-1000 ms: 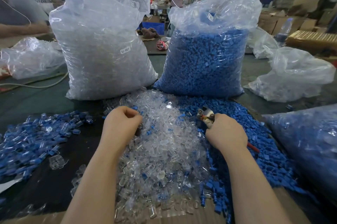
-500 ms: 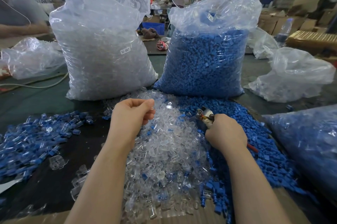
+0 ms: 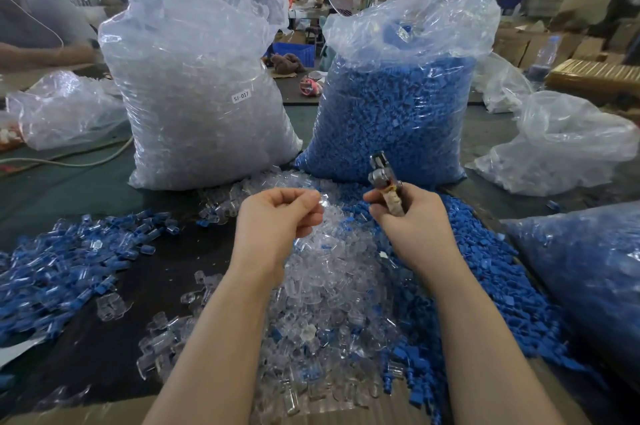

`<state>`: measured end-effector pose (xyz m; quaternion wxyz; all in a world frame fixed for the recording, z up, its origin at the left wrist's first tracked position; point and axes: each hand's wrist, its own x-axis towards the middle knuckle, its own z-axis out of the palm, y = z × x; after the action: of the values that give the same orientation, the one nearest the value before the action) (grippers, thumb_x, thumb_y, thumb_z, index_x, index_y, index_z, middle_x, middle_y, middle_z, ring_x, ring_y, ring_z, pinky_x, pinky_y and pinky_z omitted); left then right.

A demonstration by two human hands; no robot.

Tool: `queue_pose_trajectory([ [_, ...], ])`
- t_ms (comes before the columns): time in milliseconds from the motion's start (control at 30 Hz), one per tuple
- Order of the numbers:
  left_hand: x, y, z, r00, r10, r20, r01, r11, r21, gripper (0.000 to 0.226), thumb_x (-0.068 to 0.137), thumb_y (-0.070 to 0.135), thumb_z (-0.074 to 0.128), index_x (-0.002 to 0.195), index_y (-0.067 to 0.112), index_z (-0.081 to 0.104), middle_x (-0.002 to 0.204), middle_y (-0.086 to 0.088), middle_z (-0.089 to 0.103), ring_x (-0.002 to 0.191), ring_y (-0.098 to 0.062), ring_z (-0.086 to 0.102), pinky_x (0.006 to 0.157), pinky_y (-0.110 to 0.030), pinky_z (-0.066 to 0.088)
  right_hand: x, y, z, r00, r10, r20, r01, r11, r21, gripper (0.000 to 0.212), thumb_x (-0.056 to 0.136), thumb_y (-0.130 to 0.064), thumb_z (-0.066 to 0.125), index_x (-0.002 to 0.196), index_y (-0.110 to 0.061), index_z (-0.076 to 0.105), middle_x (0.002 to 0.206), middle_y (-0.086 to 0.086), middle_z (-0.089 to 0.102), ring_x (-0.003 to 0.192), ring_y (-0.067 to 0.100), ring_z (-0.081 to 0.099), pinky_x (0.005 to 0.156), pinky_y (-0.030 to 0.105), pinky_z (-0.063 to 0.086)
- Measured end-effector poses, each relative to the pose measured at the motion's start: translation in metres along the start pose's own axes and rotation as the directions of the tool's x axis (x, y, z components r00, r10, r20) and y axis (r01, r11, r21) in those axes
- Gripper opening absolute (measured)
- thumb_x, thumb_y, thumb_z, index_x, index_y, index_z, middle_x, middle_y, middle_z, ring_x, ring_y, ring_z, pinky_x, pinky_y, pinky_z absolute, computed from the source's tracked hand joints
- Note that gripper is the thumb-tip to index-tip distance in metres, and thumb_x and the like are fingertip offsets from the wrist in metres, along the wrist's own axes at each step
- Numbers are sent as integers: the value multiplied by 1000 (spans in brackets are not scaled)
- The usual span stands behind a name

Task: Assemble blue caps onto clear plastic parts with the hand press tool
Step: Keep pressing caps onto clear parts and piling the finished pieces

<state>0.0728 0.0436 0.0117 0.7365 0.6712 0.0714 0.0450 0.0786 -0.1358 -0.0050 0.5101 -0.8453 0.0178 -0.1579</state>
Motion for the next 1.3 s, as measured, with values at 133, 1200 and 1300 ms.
queue_pose_trajectory([
  [133, -4, 2, 7, 998, -25, 62, 28, 998, -54, 9, 86, 5, 70, 95, 4, 68, 76, -6, 76, 64, -8, 70, 59, -16, 56, -3, -11, 6, 997, -72, -1, 71, 985, 159, 20, 87, -7, 70, 80, -26, 69, 72, -22, 68, 66, -7, 60, 60, 6, 43],
  [1200, -13, 2, 20, 920, 387, -58, -352, 884, 308, 13, 75, 19, 83, 73, 27, 74, 68, 16, 71, 65, 2, 67, 63, -13, 51, -12, -28, 16, 979, -194, -58, 198, 977, 76, 4, 84, -19, 67, 86, -21, 65, 80, -9, 69, 73, 10, 63, 72, 43, 54],
  [1300, -12, 1, 18, 920, 383, -77, -344, 888, 306, 10, 77, 19, 82, 74, 24, 74, 67, 11, 71, 66, -4, 68, 66, -19, 54, -12, -28, 13, 982, -189, 8, 188, 977, 103, 10, 85, -16, 66, 85, -27, 65, 81, -14, 71, 75, 5, 65, 74, 40, 56],
])
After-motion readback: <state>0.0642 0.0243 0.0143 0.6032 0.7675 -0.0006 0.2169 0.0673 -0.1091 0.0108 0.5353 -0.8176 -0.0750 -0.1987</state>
